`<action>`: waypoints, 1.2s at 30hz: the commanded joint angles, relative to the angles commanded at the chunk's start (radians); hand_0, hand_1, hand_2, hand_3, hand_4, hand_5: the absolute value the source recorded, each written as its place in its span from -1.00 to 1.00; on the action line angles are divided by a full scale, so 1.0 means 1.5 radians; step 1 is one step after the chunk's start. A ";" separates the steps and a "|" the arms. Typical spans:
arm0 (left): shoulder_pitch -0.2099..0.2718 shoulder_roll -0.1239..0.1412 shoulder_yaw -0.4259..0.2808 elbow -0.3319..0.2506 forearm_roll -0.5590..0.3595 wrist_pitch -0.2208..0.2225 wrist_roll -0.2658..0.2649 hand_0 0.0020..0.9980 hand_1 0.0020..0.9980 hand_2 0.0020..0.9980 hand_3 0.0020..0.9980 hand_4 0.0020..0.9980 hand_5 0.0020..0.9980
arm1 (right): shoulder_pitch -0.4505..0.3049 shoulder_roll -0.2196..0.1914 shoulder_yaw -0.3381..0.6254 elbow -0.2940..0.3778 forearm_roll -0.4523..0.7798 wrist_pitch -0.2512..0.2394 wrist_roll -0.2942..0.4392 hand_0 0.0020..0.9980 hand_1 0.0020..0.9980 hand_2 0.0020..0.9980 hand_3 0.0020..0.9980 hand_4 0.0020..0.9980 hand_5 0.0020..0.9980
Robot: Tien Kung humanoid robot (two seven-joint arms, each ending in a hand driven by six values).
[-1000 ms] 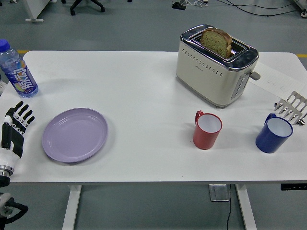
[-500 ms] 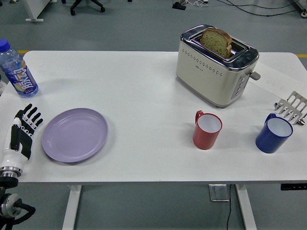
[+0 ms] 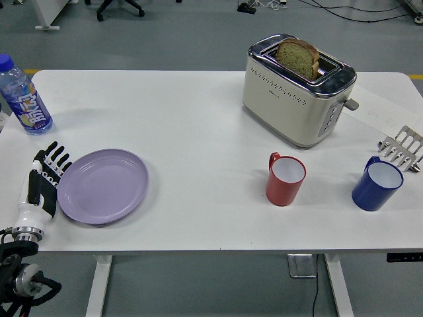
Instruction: Push plate across desktop
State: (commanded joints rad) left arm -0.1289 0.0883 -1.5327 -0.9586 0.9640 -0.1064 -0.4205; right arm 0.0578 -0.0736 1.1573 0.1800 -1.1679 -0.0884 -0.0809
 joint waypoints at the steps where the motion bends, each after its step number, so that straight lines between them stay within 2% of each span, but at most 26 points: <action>1: 0.000 -0.001 0.004 0.000 -0.001 0.000 0.000 0.73 0.78 0.83 0.75 0.02 1.00 | 0.000 0.000 0.000 0.000 -0.001 0.000 0.000 0.21 0.09 0.28 0.24 -0.73 -0.28; 17: -0.016 -0.007 0.056 0.000 -0.016 0.004 -0.009 0.72 0.78 0.82 0.71 0.01 1.00 | 0.003 0.000 -0.001 0.000 -0.005 0.002 0.000 0.20 0.09 0.28 0.24 -0.73 -0.28; 24: -0.024 -0.003 0.084 0.002 -0.023 0.002 -0.008 0.72 0.78 0.81 0.70 0.01 1.00 | 0.004 0.000 0.000 0.000 -0.006 0.002 0.000 0.21 0.09 0.28 0.24 -0.73 -0.28; 36: -0.040 -0.014 0.115 0.009 -0.045 0.000 -0.012 0.71 0.77 0.80 0.68 0.00 1.00 | 0.005 -0.001 -0.001 0.000 -0.010 0.004 0.000 0.21 0.09 0.28 0.24 -0.73 -0.28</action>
State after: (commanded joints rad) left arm -0.1884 0.0673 -1.3609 -0.9452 0.8960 -0.1061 -0.4381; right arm 0.0656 -0.0749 1.1557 0.1800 -1.1831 -0.0831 -0.0812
